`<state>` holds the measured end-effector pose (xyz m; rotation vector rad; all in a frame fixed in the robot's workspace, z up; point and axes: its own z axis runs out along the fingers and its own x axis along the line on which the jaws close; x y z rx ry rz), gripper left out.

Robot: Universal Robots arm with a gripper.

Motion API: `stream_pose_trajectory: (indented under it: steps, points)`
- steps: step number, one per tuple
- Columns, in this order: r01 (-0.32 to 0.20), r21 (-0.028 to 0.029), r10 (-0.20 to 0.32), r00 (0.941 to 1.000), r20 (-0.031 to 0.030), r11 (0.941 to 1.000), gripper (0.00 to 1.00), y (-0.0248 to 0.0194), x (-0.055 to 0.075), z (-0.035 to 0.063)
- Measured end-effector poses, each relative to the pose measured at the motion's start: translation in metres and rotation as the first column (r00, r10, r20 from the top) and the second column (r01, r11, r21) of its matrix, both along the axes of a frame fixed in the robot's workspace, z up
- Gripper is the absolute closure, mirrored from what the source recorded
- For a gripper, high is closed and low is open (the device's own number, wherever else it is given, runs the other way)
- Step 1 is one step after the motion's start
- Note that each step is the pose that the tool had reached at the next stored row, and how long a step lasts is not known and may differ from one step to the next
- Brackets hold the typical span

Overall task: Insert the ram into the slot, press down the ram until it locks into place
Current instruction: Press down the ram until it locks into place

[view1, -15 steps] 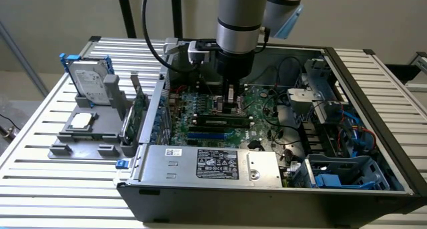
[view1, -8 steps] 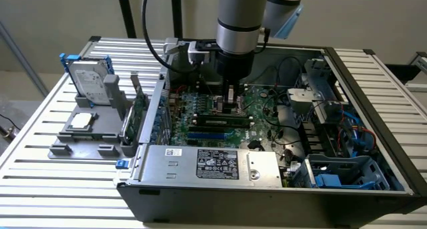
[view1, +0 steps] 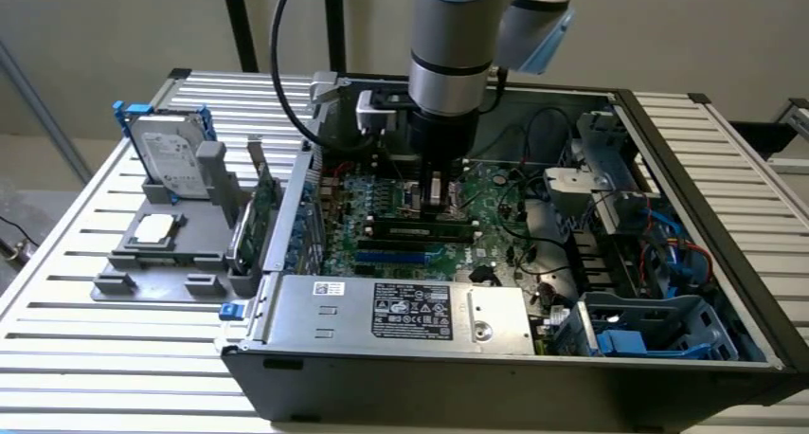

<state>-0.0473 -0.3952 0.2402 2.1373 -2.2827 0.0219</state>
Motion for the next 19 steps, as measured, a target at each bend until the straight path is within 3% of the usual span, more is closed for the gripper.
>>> stream_pose_trajectory:
  steps: [11, 13, 19]
  points:
    - [0.0, -0.002, 0.0, 1.0, -0.001, 1.0, 0.89, 0.001, 0.0, -0.0164]
    - [0.0, 0.0015, 0.0, 1.0, -0.0016, 1.0, 0.89, 0.0016, 0.0, -0.0114]
    - [0.0, 0.0, 0.0, 1.0, -0.0078, 1.0, 0.89, 0.0014, 0.003, 0.0124]
